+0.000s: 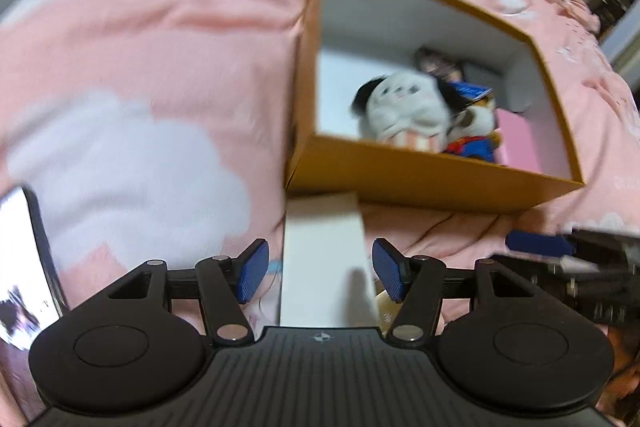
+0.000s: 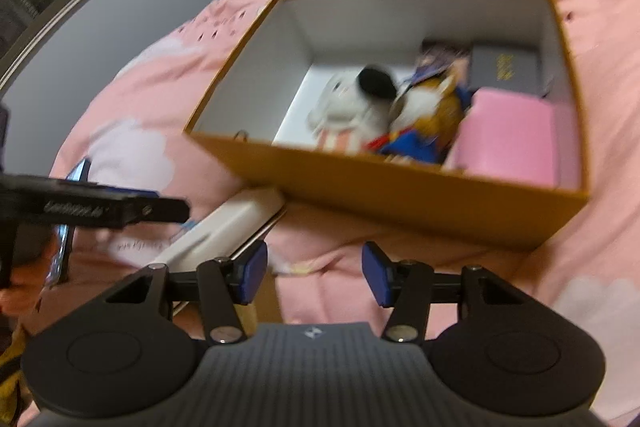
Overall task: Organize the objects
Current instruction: 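Open both tools to release plushes and withdraw from the box, then grasp long white box with left tool while right tool reaches small gold box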
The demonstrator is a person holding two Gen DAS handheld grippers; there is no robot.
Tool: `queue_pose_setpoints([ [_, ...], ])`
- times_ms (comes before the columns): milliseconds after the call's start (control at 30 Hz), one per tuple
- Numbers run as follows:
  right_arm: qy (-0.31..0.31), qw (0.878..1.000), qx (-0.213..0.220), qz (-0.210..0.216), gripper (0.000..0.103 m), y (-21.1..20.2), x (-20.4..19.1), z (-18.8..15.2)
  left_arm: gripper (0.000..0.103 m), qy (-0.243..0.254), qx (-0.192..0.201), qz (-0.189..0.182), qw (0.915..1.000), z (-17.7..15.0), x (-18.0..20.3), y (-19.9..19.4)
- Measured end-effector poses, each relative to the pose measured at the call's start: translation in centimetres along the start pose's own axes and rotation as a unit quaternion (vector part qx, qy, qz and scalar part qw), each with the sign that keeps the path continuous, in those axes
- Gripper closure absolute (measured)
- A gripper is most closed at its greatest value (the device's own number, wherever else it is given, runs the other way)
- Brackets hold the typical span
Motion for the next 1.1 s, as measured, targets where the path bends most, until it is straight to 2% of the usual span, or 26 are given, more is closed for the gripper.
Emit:
queue_pose_setpoints([
  [133,-0.009,1.000,-0.019,0.007,0.048,0.9,-0.7,-1.1,0.034,-0.041,-0.029,-0.020,0.9985,-0.9,-0.8,1.8],
  [300,-0.010,1.000,-0.024,0.005,0.048,1.3,-0.9,-1.3,0.033,-0.080,-0.037,-0.044,0.9951,-1.2,-1.5,2.8],
  [533,-0.006,0.999,-0.044,0.009,0.048,2.3,-1.2,-1.8,0.033,-0.132,-0.039,-0.092,0.9861,-1.5,-1.8,4.2],
  [600,-0.004,0.999,-0.050,0.010,0.048,2.6,-1.2,-1.9,0.031,-0.146,-0.047,-0.110,0.9820,-1.7,-1.7,4.9],
  [700,-0.002,0.998,-0.055,0.011,0.048,3.0,-1.1,-2.0,0.032,-0.143,-0.048,-0.098,0.9837,-1.8,-1.2,5.2],
  [867,0.008,0.997,-0.077,0.025,0.048,3.8,-1.1,-2.5,0.034,-0.142,-0.069,-0.108,0.9816,-2.7,-0.2,6.4],
  [933,0.009,0.996,-0.089,0.032,0.048,4.4,-1.3,-2.8,0.034,-0.143,-0.062,-0.104,0.9823,-2.7,-0.1,6.3],
  [1033,0.007,0.993,-0.107,0.042,0.048,5.0,-1.5,-3.3,0.035,-0.128,-0.053,-0.091,0.9861,-2.5,0.1,5.4],
  [1100,0.006,0.992,-0.117,0.050,0.048,5.3,-1.7,-3.5,0.035,-0.093,-0.048,-0.063,0.9924,-2.4,0.5,4.5],
])
Point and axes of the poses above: each gripper's, at about its wrist camera, not at the fingertips, and y roughly the way its jaws point, x to its right, z to its top, the point moved 8 cm from there along y, roughly the way its jaws point, and after that the axes turned 11 degrees about y, right-handed, at the moved point
